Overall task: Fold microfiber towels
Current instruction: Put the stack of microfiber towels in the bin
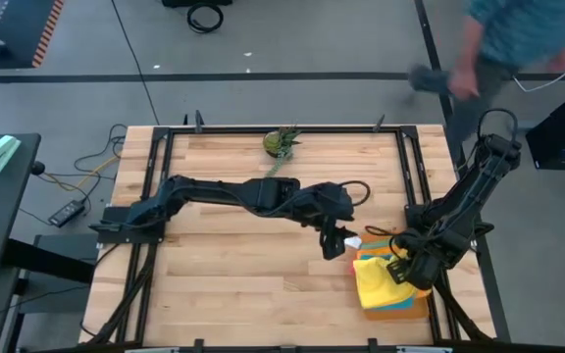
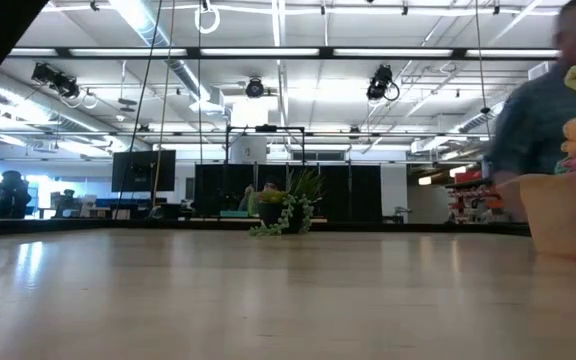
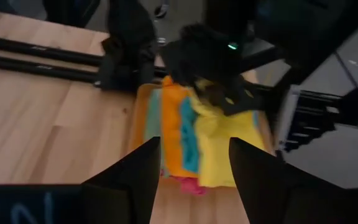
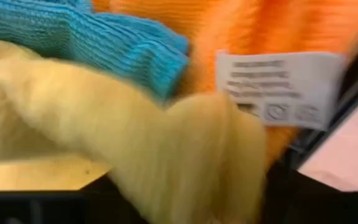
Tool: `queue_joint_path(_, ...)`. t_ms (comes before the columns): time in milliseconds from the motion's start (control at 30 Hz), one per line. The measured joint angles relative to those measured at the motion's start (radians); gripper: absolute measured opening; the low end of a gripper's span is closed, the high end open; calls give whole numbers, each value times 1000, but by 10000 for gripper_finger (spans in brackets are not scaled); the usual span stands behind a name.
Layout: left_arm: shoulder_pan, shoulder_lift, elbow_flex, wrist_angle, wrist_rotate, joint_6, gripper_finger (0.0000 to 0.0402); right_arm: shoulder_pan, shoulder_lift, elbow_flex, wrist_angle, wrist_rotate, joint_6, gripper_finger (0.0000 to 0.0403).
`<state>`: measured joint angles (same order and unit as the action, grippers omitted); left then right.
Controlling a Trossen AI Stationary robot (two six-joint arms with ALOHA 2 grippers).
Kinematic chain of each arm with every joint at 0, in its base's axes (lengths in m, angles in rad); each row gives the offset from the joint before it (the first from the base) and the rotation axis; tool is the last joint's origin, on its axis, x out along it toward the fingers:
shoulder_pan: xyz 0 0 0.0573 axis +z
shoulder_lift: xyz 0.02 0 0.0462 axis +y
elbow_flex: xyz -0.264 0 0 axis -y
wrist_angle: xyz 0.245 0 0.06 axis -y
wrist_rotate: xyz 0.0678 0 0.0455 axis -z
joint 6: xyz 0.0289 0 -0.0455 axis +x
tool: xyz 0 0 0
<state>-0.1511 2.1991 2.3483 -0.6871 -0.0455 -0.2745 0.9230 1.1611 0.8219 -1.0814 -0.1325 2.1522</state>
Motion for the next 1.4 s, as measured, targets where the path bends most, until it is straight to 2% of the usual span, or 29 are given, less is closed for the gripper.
queue_joint_path(200, -41, 18, 1, 10, 7, 66, 192, 0, -30, 88, -127, 0, 4, 255)
queue_joint_path(400, -102, 91, 0, 85, 24, 149, 193, 0, -39, 242, -288, 10, 22, 266)
queue_joint_path(467, -117, 127, 1, 146, 27, 174, 192, 7, -26, 278, -240, 87, 24, 251)
queue_joint_path(533, -124, 166, 0, 233, 30, 201, 184, 17, -2, 283, -167, 208, 7, 211)
queue_joint_path(600, -122, 206, 0, 336, 64, 207, 169, 18, 24, 268, -131, 278, -30, 147)
queue_joint_path(700, -120, 246, 1, 406, 96, 175, 131, 4, 46, 228, -122, 319, -55, 35)
queue_joint_path(733, -120, 260, 1, 401, 100, 165, 114, 1, 47, 208, -92, 337, -66, 19)
queue_joint_path(867, -118, 323, 0, 415, 102, 151, 36, -24, 24, 98, 82, 357, -117, 6)
queue_joint_path(933, -114, 353, -1, 435, 105, 133, 11, -34, 20, 41, 141, 359, -126, 4)
queue_joint_path(1133, -61, 405, 1, 425, 89, -4, 24, -73, 17, -73, 147, 396, -103, 3)
queue_joint_path(1300, -22, 436, 1, 380, 92, -80, 7, -129, 17, -161, 235, 400, -102, 2)
queue_joint_path(1400, -9, 449, 3, 366, 120, -108, 11, -161, 15, -162, 232, 387, -148, 2)
